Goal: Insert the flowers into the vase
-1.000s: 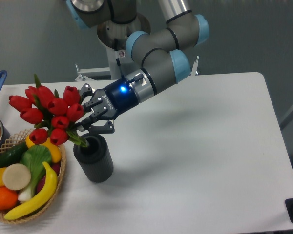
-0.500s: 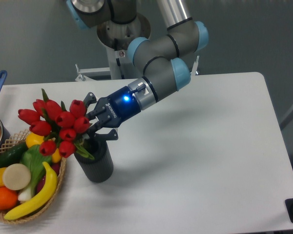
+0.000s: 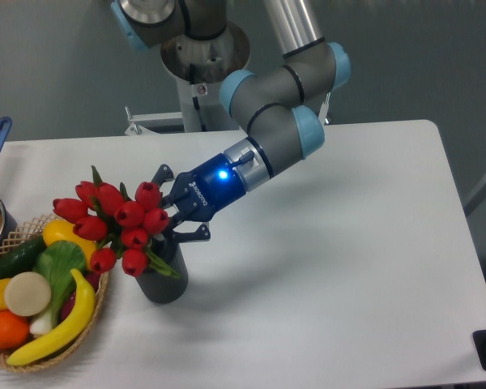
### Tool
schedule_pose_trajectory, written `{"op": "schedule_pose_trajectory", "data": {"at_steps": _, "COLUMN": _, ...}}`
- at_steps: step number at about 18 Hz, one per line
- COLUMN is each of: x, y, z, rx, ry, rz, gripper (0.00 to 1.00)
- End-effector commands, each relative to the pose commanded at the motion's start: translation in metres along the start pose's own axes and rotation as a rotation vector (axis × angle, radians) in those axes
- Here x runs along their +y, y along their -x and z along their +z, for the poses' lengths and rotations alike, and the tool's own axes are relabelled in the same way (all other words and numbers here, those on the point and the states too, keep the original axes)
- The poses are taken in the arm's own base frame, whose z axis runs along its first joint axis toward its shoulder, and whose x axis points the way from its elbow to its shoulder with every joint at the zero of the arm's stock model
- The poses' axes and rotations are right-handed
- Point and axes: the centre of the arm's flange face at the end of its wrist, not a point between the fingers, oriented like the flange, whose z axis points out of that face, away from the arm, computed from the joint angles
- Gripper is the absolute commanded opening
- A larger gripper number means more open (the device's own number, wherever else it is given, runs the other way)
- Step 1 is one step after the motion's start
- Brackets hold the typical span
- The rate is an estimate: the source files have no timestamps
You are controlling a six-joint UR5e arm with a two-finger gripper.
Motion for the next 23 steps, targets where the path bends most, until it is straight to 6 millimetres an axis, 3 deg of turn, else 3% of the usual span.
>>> {"op": "schedule_pose_trajectory", "data": {"at_steps": 7, "x": 0.012, "y": 0.008, "z": 0.000, "rx": -0.003, "ry": 0.007, "rz": 0.000, "gripper": 0.34}}
{"op": "schedule_pose_trajectory", "data": {"at_steps": 11, "x": 0.022, "y": 0.013, "z": -0.005, "rx": -0.016, "ry": 0.020, "rz": 0.009, "gripper": 0.41}}
{"op": "schedule_pose_trajectory", "data": {"at_steps": 12, "x": 0.023, "y": 0.014, "z": -0.008, "rx": -0.022, "ry": 0.019, "rz": 0.007, "gripper": 0.45}}
{"op": "schedule_pose_trajectory", "data": {"at_steps": 14, "x": 0.022, "y": 0.014, "z": -0.010, "rx": -0.026, "ry": 0.016, "rz": 0.008, "gripper": 0.64}}
{"op": "schedule_pose_trajectory", "data": {"at_steps": 15, "x": 0.022, "y": 0.015, "z": -0.011, "rx": -0.028, "ry": 0.016, "rz": 0.011, "gripper": 0.78}}
{"op": "schedule_pose_trajectory", "data": {"at_steps": 23, "x": 0.018, "y": 0.010, "z": -0.015, "rx": -0.037, "ry": 0.021, "rz": 0.014, "gripper": 1.00}}
